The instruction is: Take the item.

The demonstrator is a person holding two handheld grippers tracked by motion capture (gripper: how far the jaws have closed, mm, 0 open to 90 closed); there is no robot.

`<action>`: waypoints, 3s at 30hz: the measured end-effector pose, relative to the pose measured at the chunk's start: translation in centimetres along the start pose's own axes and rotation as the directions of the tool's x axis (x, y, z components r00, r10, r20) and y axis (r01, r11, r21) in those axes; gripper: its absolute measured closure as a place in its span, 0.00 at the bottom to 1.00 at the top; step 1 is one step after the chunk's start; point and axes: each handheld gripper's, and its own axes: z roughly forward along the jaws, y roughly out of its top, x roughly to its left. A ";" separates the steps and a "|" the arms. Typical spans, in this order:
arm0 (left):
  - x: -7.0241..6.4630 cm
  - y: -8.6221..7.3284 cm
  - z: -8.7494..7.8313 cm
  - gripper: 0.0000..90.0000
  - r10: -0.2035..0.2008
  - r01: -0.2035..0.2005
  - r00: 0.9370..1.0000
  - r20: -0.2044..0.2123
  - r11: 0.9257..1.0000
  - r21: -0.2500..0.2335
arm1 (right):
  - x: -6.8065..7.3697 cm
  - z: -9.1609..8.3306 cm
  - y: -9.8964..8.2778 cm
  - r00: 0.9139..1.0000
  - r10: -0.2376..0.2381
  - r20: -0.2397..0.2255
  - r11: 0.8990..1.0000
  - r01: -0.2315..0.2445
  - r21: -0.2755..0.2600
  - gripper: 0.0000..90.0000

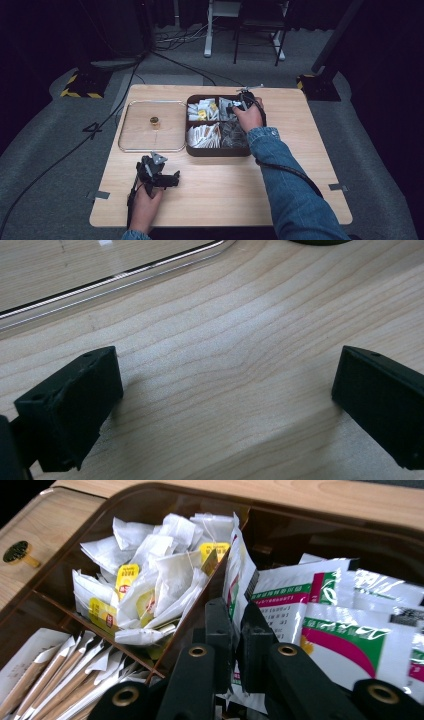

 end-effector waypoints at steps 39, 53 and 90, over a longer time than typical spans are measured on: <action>0.0 0.0 0.0 0.00 -0.001 0.001 1.000 -0.001 1.000 -0.002 | 1.6 -11.8 -0.5 0.963 -0.064 -0.261 0.995 0.040 -0.093 0.96; 0.0 0.0 0.0 0.00 0.000 0.000 1.000 -0.001 1.000 0.001 | 3.3 -15.3 -3.8 0.933 -0.101 -0.345 0.994 0.083 -0.068 0.96; 0.0 0.0 0.0 0.00 0.000 0.000 1.000 0.000 1.000 0.001 | 4.8 -14.7 -14.9 0.897 -0.039 -0.440 0.984 0.112 0.141 0.96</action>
